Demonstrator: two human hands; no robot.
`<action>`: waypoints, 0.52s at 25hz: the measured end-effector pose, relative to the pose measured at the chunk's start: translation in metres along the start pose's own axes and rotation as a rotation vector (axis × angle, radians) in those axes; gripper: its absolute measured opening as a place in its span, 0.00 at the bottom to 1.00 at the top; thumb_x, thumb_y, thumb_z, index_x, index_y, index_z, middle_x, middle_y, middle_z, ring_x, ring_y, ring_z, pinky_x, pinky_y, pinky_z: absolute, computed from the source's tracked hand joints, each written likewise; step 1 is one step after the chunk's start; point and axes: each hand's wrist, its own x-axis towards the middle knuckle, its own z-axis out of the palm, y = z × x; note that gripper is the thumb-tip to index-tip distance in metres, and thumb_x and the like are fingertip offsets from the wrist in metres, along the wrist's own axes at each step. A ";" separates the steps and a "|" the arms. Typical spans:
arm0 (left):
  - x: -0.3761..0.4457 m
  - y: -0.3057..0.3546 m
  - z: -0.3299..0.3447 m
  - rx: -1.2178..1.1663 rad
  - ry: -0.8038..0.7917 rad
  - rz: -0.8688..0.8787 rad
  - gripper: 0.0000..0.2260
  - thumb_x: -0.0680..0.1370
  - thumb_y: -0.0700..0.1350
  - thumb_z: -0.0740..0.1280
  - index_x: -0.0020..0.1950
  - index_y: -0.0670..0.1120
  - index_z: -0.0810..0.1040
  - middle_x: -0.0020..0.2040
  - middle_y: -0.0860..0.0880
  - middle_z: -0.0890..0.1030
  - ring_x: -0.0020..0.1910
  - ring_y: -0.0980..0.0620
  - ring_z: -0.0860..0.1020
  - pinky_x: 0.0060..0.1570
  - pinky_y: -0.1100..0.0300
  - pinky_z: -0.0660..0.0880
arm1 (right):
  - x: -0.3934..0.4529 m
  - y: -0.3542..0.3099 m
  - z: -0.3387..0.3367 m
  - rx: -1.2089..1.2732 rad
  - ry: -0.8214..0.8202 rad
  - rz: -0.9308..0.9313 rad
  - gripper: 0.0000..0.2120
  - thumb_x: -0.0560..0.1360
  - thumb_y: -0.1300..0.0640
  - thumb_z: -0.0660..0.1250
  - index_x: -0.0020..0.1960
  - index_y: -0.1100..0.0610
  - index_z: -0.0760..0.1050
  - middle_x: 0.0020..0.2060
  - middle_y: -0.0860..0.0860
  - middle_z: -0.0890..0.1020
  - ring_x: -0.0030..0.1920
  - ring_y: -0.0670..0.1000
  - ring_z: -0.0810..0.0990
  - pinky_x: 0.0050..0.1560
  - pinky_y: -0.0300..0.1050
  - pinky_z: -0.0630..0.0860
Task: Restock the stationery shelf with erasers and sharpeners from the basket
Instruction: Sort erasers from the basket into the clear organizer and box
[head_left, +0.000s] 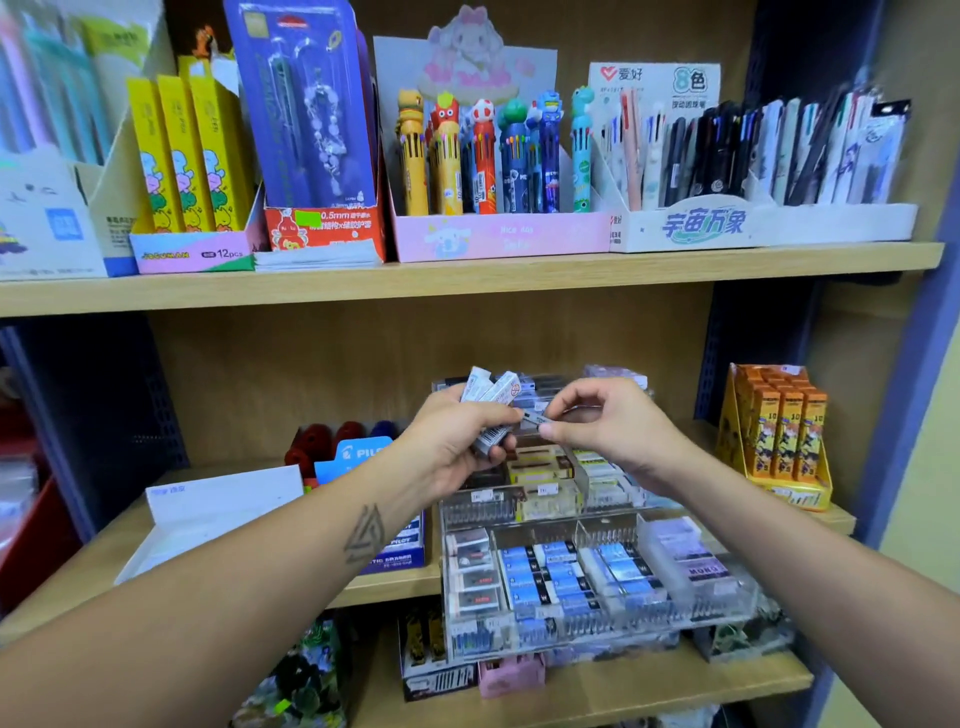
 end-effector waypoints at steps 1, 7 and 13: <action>0.006 0.005 -0.001 0.042 0.012 0.016 0.12 0.72 0.30 0.72 0.55 0.38 0.77 0.39 0.39 0.82 0.29 0.48 0.76 0.23 0.63 0.68 | 0.010 -0.002 -0.004 -0.067 0.026 -0.003 0.09 0.67 0.66 0.79 0.43 0.64 0.80 0.36 0.57 0.84 0.36 0.48 0.82 0.39 0.40 0.78; 0.042 0.032 -0.015 0.341 0.176 0.099 0.12 0.72 0.31 0.73 0.48 0.45 0.75 0.36 0.44 0.79 0.28 0.49 0.76 0.27 0.60 0.70 | 0.089 -0.004 -0.005 -0.529 0.048 0.069 0.09 0.67 0.58 0.80 0.37 0.51 0.80 0.34 0.46 0.82 0.37 0.47 0.80 0.37 0.39 0.73; 0.063 0.028 -0.030 0.338 0.195 0.099 0.13 0.72 0.32 0.73 0.51 0.44 0.75 0.36 0.44 0.78 0.27 0.49 0.76 0.26 0.61 0.70 | 0.114 0.008 -0.009 -0.554 0.075 0.136 0.05 0.74 0.58 0.75 0.47 0.53 0.80 0.40 0.48 0.82 0.41 0.48 0.79 0.35 0.37 0.71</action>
